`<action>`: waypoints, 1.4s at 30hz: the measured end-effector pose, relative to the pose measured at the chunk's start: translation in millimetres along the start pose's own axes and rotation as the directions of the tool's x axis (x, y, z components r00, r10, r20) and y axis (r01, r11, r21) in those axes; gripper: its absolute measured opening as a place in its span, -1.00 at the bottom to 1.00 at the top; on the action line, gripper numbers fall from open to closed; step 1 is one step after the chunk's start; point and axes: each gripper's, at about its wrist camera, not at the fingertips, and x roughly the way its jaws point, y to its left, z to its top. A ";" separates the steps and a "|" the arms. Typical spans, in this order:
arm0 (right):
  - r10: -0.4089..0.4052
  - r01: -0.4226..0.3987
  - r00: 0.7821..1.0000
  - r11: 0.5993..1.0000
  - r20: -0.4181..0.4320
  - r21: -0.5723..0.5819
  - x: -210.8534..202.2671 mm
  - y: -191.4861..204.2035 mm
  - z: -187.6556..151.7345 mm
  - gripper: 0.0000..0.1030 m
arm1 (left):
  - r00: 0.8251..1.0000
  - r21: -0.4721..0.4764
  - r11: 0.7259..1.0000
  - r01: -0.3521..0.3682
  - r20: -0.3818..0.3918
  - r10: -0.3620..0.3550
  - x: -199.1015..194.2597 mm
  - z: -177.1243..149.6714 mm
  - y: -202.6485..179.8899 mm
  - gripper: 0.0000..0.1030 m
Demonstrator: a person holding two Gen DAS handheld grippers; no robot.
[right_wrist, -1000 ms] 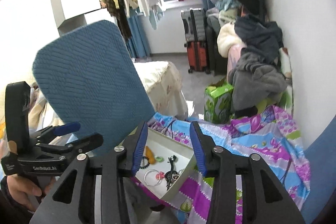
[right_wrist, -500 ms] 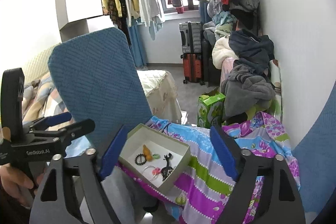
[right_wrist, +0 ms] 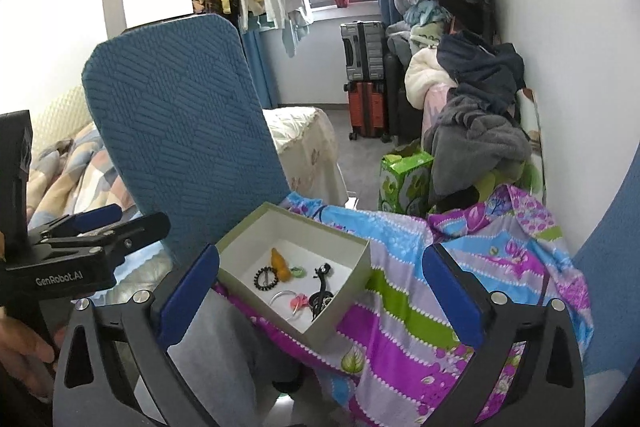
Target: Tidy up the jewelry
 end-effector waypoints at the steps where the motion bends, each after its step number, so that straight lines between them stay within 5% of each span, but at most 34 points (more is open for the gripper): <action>1: -0.002 0.002 1.000 1.000 -0.004 0.000 2.7 0.1 -3.7 0.99 | 1.000 0.002 1.000 -0.005 -0.005 0.005 1.6 -3.2 -0.5 0.99; 42: -0.065 0.066 0.998 0.998 -0.027 0.021 6.8 -13.1 -21.3 0.99 | 0.997 0.013 0.999 -0.036 -0.067 0.037 16.8 -21.1 1.1 0.99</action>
